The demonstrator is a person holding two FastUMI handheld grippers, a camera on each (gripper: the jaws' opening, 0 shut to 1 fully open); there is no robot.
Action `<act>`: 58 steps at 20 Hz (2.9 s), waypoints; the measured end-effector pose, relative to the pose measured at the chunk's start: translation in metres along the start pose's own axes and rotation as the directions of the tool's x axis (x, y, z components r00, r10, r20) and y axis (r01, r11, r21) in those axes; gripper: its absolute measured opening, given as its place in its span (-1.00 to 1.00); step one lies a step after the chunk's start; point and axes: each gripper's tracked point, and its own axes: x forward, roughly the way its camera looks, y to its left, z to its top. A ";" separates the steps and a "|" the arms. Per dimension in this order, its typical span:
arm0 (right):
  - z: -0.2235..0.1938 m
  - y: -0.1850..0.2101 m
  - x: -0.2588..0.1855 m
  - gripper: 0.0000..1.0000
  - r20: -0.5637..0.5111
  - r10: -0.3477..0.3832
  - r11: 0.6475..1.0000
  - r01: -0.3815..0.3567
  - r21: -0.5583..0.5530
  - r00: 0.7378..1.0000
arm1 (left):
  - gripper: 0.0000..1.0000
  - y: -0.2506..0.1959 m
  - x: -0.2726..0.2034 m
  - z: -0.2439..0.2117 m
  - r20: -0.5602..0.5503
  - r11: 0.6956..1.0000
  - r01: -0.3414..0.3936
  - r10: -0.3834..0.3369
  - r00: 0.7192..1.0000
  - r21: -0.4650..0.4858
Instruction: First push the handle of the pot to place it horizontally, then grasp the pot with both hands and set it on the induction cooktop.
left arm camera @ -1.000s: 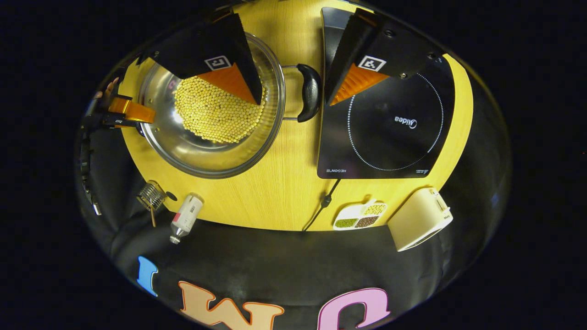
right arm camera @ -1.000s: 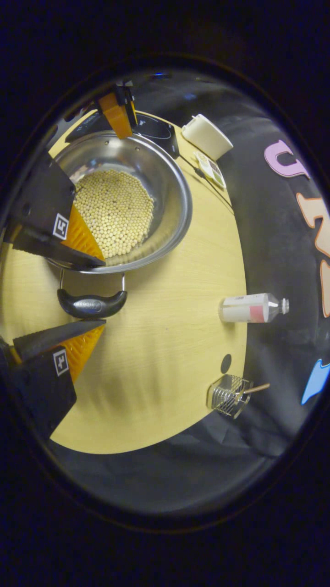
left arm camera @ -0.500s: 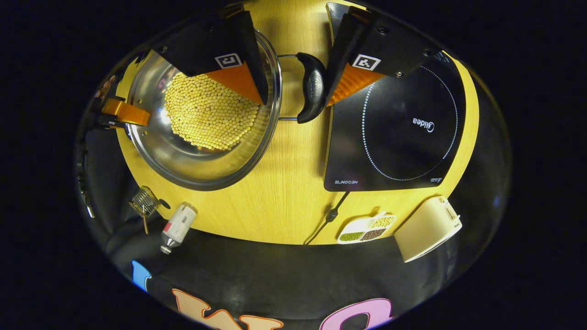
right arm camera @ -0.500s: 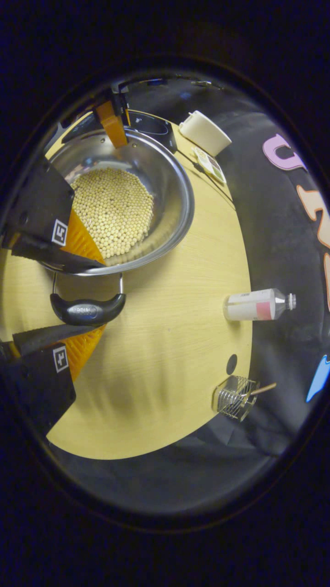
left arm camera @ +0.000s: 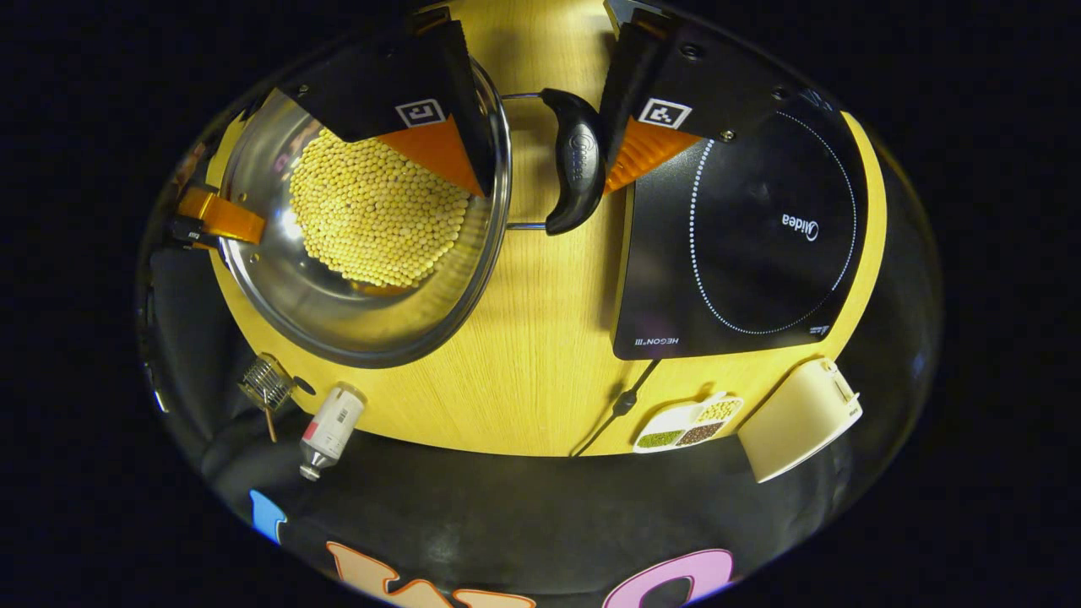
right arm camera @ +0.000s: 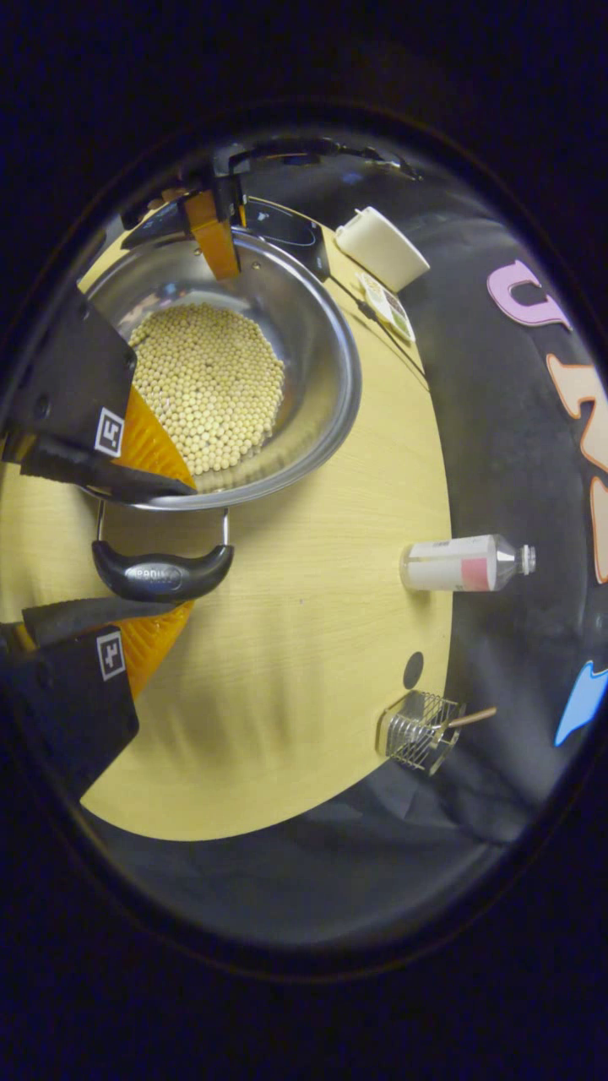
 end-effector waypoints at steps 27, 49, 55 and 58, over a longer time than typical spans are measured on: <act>-0.011 -0.001 0.001 -0.03 -0.073 0.073 0.981 -0.059 0.183 0.995 | 0.18 -0.005 -0.012 -0.012 -0.067 0.995 0.048 -0.054 0.996 -0.087; -0.009 0.001 0.004 -0.03 -0.030 0.149 0.972 -0.141 0.188 0.988 | 0.15 0.057 -0.083 -0.001 -0.040 0.997 -0.016 0.014 0.999 -0.071; -0.009 0.005 0.002 -0.05 -0.028 0.117 0.979 -0.110 0.171 0.993 | 0.15 0.105 -0.102 -0.001 -0.046 0.996 0.018 -0.022 0.999 -0.086; -0.009 0.010 0.003 -0.05 -0.035 0.103 0.983 -0.096 0.153 0.994 | 0.15 0.138 -0.109 -0.003 -0.050 0.995 0.037 -0.041 0.998 -0.095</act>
